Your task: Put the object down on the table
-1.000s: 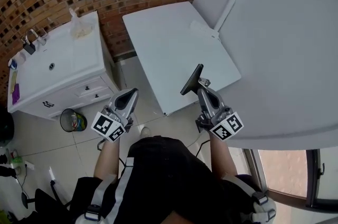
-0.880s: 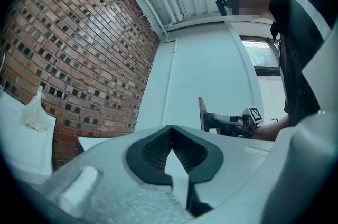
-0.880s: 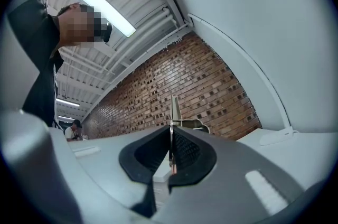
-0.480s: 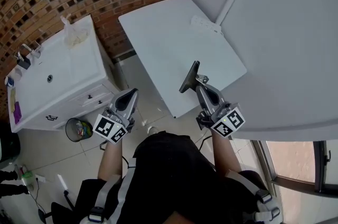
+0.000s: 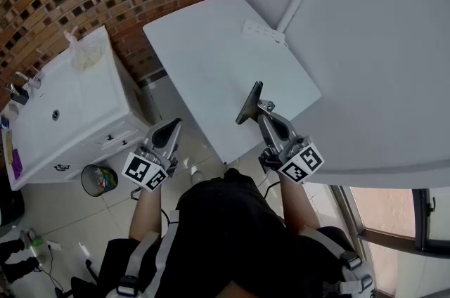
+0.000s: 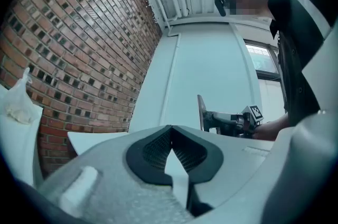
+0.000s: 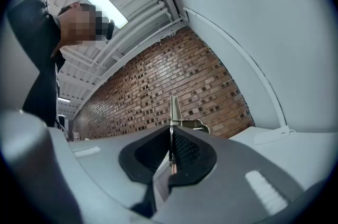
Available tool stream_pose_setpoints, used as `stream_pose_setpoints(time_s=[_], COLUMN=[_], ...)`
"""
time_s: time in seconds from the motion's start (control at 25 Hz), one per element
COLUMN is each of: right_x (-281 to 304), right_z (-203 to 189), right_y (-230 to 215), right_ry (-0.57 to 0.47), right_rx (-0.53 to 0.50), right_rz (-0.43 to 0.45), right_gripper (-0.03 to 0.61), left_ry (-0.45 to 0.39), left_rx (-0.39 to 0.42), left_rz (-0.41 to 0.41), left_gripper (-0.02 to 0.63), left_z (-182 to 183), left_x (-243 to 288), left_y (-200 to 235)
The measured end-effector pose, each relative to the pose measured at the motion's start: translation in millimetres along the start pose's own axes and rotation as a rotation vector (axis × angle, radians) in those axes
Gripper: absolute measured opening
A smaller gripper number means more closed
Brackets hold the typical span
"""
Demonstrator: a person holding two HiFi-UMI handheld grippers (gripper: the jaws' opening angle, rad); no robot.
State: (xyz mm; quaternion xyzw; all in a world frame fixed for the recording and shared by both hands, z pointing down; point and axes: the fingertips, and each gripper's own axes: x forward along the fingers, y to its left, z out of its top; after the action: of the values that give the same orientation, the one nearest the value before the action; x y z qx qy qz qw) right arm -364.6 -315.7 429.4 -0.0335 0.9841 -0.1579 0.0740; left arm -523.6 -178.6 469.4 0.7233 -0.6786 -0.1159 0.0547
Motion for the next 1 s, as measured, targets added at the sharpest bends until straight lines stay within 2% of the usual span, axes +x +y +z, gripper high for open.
stream_pose_setpoints(time_s=[0.64,1.0], right_x=[48.0,68.0], right_z=[30.2,6.9], right_y=[-106.6,-149.5], right_ry=[0.008,0.067], right_rx=[0.061,0.132], right_rz=[0.168,0.226], right_gripper=[0.002,0.002], left_ry=[-0.035,-0.001], left_rx=[0.070,0.045], left_rz=[0.151,0.238], left_gripper=[0.000,0.000], left_z=[10.2,-11.3], left_x=[92.8,113.7], left_y=[9.8,16.1])
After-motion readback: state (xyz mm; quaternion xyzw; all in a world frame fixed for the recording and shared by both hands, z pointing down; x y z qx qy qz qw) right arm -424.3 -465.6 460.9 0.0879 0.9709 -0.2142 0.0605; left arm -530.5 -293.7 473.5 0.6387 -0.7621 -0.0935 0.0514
